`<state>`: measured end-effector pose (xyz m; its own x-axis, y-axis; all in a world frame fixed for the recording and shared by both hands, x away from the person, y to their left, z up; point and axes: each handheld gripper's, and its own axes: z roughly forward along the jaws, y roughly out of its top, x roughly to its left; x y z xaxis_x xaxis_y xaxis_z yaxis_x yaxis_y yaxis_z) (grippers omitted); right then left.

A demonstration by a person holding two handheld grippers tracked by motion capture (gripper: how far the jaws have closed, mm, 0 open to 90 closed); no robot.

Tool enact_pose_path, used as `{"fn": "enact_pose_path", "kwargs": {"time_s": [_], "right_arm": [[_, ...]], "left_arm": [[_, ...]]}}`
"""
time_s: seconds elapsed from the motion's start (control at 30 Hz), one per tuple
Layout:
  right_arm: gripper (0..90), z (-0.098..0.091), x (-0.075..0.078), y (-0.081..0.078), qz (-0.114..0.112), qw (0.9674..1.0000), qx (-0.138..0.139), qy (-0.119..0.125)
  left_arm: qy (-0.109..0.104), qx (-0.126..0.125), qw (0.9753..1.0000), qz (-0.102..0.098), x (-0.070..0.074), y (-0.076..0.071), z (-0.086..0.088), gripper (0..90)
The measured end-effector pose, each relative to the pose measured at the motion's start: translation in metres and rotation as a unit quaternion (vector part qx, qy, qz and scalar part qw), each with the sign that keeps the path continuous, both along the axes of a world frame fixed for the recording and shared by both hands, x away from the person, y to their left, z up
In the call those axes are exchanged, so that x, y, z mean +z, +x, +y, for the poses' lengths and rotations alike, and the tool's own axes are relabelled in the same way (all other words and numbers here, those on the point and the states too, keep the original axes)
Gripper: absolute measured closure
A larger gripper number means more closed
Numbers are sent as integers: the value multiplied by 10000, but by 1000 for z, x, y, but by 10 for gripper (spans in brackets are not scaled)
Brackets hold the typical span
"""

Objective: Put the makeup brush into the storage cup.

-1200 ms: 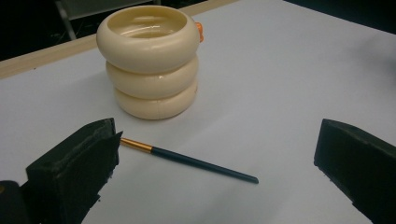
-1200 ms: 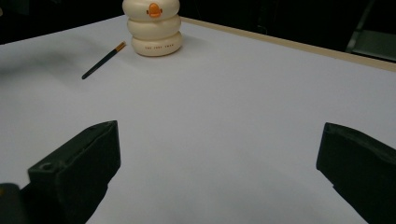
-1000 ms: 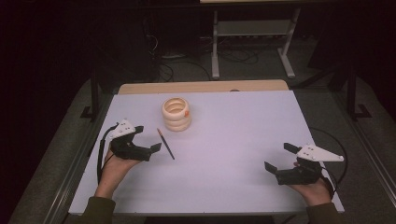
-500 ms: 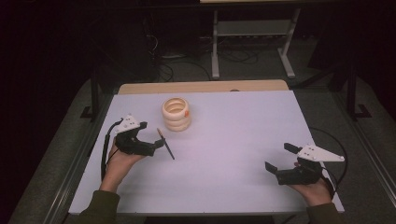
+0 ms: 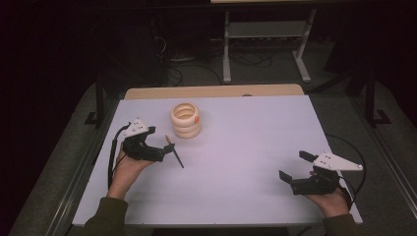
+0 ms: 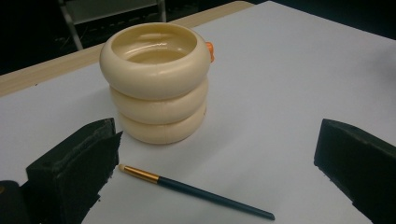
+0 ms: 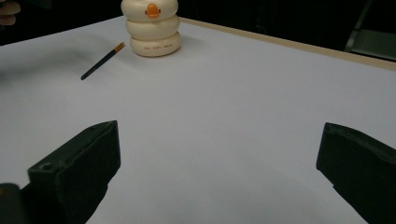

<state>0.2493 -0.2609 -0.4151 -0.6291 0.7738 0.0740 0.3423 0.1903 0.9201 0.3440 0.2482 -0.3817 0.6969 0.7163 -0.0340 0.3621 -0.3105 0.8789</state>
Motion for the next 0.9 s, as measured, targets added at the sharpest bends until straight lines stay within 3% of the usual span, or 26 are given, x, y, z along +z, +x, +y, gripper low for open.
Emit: {"fn": "enact_pose_path", "kwargs": {"time_s": [0.33,0.9], "right_arm": [[0,-1,0,0,10,10000,-3,0],[0,-1,-1,0,17,10000,-16,27]], "left_arm": [[6,42,10000,-26,-1,5,-4,0],[88,134,9997,199,-1,15,-6,0]]}}
